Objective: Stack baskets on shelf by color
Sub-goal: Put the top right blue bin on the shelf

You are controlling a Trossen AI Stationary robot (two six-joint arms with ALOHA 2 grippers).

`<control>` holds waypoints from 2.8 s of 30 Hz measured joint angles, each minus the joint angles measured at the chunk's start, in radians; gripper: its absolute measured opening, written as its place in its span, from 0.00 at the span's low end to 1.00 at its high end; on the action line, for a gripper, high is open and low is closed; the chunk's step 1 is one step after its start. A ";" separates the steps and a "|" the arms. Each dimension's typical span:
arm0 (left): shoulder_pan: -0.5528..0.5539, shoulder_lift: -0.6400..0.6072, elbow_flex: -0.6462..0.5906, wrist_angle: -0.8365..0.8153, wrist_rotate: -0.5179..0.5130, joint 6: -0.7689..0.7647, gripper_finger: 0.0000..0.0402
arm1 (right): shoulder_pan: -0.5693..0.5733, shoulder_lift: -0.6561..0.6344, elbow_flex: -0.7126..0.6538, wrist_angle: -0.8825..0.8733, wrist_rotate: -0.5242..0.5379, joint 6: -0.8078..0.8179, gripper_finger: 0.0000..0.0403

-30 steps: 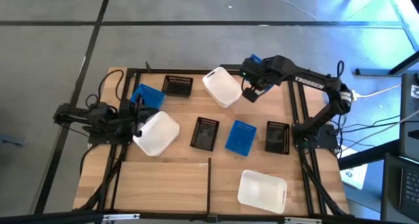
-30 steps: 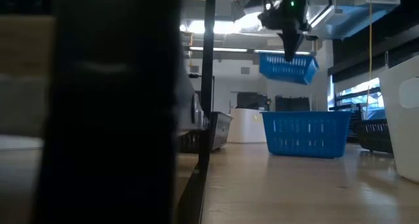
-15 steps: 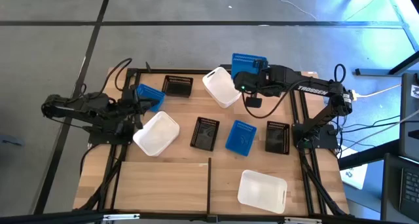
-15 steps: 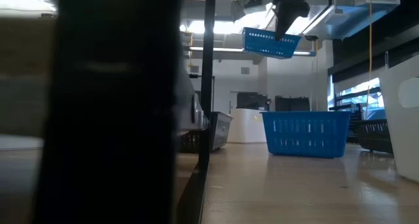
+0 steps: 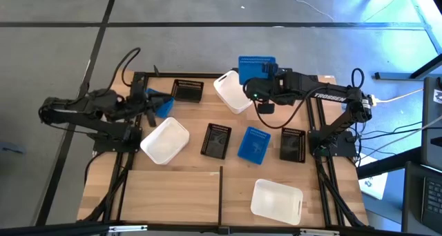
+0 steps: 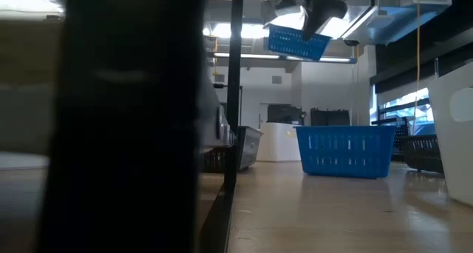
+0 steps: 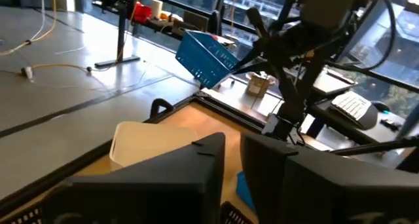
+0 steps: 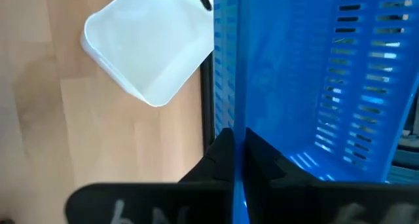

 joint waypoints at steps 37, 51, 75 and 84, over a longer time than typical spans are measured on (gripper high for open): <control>0.175 0.509 0.018 0.519 0.010 1.467 0.18 | 0.001 0.018 0.000 0.199 0.083 -0.930 0.00; 0.220 0.756 0.229 0.425 0.034 1.580 0.18 | 0.001 0.045 0.000 0.220 0.086 -0.975 0.01; 0.259 0.810 0.295 0.304 0.060 1.624 0.18 | 0.011 0.045 0.000 0.225 0.094 -0.978 0.01; 0.259 0.810 0.295 0.307 0.060 1.626 0.18 | 0.014 0.045 0.000 0.224 0.093 -0.979 0.01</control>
